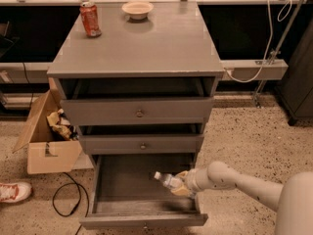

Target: Pick blue plastic bottle from bottom drawer and place on counter

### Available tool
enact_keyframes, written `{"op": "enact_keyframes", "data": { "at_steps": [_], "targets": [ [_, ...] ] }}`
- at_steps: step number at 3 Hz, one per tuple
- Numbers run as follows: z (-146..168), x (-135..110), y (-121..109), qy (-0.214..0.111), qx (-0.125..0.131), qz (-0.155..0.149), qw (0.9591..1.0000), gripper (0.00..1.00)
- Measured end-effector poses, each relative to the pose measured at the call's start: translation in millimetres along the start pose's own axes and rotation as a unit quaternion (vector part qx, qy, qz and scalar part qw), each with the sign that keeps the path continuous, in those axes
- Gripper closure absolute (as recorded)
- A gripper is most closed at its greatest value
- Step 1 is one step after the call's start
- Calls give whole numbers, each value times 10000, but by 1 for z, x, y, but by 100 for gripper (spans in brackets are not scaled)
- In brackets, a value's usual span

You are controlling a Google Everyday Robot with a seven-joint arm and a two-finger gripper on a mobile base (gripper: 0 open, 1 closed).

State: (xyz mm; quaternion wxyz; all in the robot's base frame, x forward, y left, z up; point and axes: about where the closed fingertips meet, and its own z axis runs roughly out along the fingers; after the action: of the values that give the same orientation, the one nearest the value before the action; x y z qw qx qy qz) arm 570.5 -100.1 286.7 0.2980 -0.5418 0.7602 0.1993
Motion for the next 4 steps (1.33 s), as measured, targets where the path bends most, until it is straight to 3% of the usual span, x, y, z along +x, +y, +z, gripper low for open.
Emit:
{"op": "enact_keyframes", "data": {
  "at_steps": [1, 2, 3, 4],
  "targets": [
    [0, 0, 0, 0, 0, -1, 10000, 100],
    [-30, -27, 16, -143, -66, -375, 9992, 100],
    [-77, -61, 35, -245, -10, -834, 9962, 100],
    [-132, -105, 48, -220, 203, -1372, 9901, 100]
  ]
}}
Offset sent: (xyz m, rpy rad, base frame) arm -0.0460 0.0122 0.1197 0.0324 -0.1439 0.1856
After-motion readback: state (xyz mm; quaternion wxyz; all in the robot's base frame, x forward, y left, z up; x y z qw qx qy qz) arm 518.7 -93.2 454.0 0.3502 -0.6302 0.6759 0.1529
